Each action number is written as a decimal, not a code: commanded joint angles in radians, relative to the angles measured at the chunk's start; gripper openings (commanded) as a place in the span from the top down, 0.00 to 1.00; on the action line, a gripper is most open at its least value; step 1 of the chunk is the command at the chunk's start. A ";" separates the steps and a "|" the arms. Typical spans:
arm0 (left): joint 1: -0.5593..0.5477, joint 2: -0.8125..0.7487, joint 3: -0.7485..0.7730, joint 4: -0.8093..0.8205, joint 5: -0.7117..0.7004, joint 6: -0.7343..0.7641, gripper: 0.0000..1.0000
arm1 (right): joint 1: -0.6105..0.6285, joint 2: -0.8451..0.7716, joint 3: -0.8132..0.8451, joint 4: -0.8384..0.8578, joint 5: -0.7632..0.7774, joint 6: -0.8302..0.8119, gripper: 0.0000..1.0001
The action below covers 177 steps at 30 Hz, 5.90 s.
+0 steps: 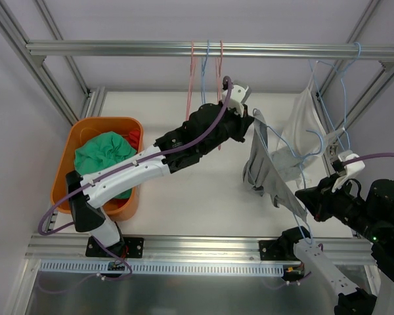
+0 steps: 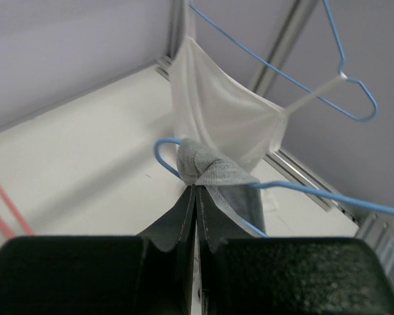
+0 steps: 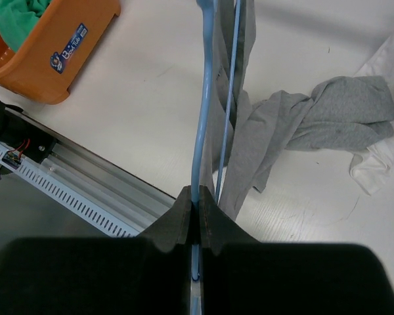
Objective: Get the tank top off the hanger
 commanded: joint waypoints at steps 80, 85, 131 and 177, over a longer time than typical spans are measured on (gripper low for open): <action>-0.002 -0.125 -0.203 0.286 0.268 -0.121 0.77 | 0.008 -0.032 0.015 0.098 0.009 -0.020 1.00; -0.002 -0.109 -0.174 0.293 0.337 -0.117 0.51 | 0.009 -0.027 0.017 0.105 0.007 -0.015 1.00; 0.005 -0.072 -0.139 0.271 0.258 -0.049 0.93 | 0.009 0.002 -0.011 0.112 0.020 -0.027 1.00; 0.010 -0.028 0.107 -0.010 0.162 -0.158 1.00 | 0.026 -0.314 -0.138 0.372 0.062 -0.040 1.00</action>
